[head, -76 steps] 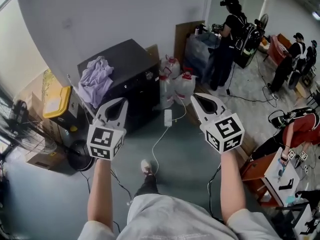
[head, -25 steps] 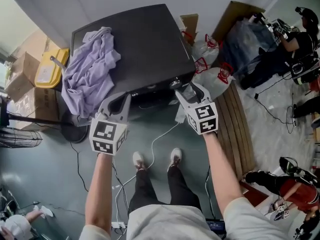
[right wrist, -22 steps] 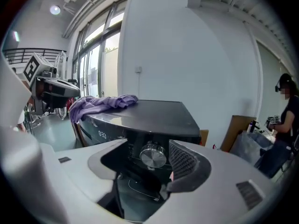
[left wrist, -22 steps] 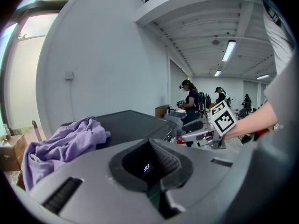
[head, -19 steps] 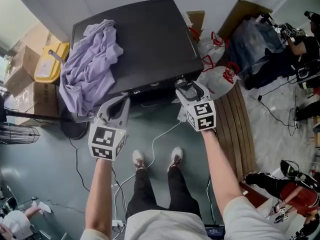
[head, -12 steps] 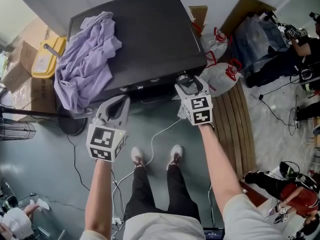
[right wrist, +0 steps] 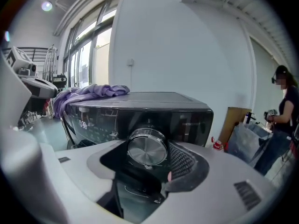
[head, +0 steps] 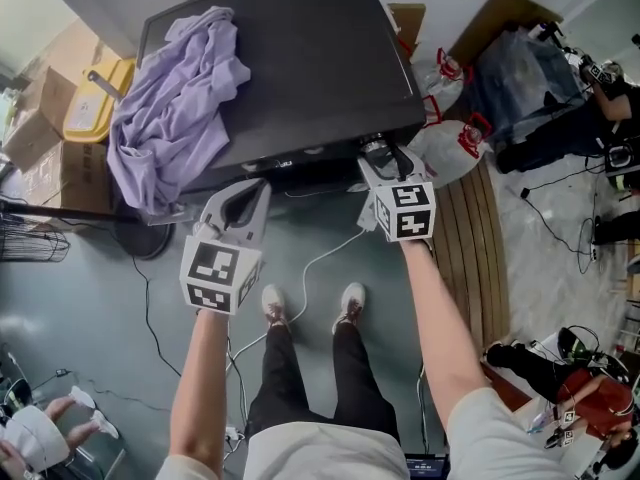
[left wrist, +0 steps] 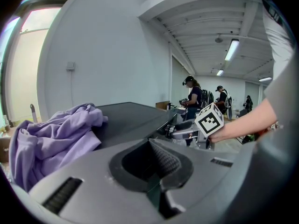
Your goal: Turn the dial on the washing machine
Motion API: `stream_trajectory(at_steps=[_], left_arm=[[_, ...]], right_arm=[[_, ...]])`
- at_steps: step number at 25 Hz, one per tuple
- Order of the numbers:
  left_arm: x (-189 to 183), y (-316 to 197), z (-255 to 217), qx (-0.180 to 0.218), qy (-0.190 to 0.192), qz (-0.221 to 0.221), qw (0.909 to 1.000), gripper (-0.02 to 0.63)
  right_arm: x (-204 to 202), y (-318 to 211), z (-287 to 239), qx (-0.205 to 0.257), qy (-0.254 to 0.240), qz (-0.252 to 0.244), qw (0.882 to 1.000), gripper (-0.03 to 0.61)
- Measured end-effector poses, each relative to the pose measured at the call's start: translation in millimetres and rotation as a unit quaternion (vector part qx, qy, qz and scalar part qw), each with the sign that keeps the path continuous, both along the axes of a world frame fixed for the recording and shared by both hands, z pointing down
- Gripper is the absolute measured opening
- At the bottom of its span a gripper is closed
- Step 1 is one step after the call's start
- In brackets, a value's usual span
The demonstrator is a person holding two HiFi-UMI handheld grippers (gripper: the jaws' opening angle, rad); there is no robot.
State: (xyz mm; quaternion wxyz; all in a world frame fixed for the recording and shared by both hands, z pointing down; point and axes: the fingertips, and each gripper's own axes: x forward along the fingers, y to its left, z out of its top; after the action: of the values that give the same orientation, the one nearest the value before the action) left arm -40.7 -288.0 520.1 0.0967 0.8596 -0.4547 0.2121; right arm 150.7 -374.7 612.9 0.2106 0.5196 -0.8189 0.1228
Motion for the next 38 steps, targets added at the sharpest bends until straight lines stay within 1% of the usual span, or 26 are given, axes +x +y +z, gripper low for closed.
stream_trajectory(at_steps=[5,8,10,13,15,16,17,18,20,21,22,23,25,28,30,32,34,36,38], left_arm=[[-1.6,3.6,6.3,0.001,-0.007,0.002,1.0000,0.014],[-3.3,4.9,6.4,-0.002,-0.003,-0.004,1.0000,0.015],[-2.5,6.0,6.4,-0.001,-0.004,-0.002,1.0000,0.014],[2.0,7.8,4.7,0.008,-0.010,0.008,0.9999,0.014],[4.8,7.7,3.7,0.011,-0.010,0.011,0.9998,0.014],[6.0,7.7,3.5,0.011,-0.009,0.011,0.9998,0.014],[7.3,7.9,3.2,0.011,-0.009,0.013,0.9998,0.014],[8.5,8.3,3.0,0.011,-0.009,0.014,0.9998,0.015],[9.8,9.2,2.9,0.012,-0.010,0.017,0.9997,0.014],[9.8,9.4,2.9,0.013,-0.010,0.017,0.9997,0.014],[10.1,9.7,2.5,0.014,-0.010,0.019,0.9997,0.014],[11.0,10.0,1.5,0.017,-0.009,0.021,0.9996,0.014],[12.4,10.3,0.5,0.019,-0.007,0.024,0.9995,0.014],[14.2,11.7,1.8,0.017,-0.005,0.025,0.9995,0.014],[15.5,13.5,2.6,0.016,-0.004,0.027,0.9995,0.014],[15.7,14.4,3.1,0.016,-0.004,0.028,0.9995,0.014],[14.1,14.4,3.5,0.016,-0.003,0.026,0.9995,0.014],[12.7,14.4,3.9,0.014,-0.001,0.023,0.9996,0.014],[11.8,14.6,4.6,0.013,0.000,0.022,0.9997,0.014]], right_arm=[[3.2,-1.2,0.6,-0.025,-0.074,0.018,0.997,0.282],[4.6,-1.2,0.6,-0.033,-0.105,0.023,0.994,0.282],[5.2,-1.6,0.7,-0.042,-0.135,0.027,0.990,0.282],[6.7,-2.7,0.9,-0.058,-0.186,0.036,0.980,0.282],[6.7,-2.9,0.6,-0.059,-0.190,0.035,0.980,0.282],[5.7,-2.2,1.0,-0.055,-0.176,0.029,0.982,0.282],[4.1,-0.7,2.0,-0.049,-0.152,0.019,0.987,0.282],[2.3,1.6,3.6,-0.038,-0.116,0.009,0.992,0.284],[0.4,6.6,6.3,-0.004,-0.018,-0.005,1.000,0.290],[-0.3,8.3,6.0,0.017,0.032,-0.009,0.999,0.293],[-1.4,9.5,4.8,0.035,0.073,-0.012,0.997,0.296],[-2.7,9.8,3.3,0.049,0.101,-0.014,0.994,0.299],[-4.6,7.8,1.5,0.061,0.131,-0.019,0.989,0.301],[-4.9,3.3,4.3,0.059,0.165,-0.023,0.984,0.301],[-3.8,2.7,4.3,0.073,0.200,-0.023,0.977,0.301],[-5.5,4.0,1.0,0.100,0.235,-0.029,0.967,0.301],[-8.3,5.1,-0.9,0.115,0.254,-0.036,0.960,0.284],[-8.4,5.3,-0.7,0.113,0.254,-0.036,0.960,0.282],[-7.6,5.1,0.0,0.104,0.238,-0.033,0.965,0.281]])
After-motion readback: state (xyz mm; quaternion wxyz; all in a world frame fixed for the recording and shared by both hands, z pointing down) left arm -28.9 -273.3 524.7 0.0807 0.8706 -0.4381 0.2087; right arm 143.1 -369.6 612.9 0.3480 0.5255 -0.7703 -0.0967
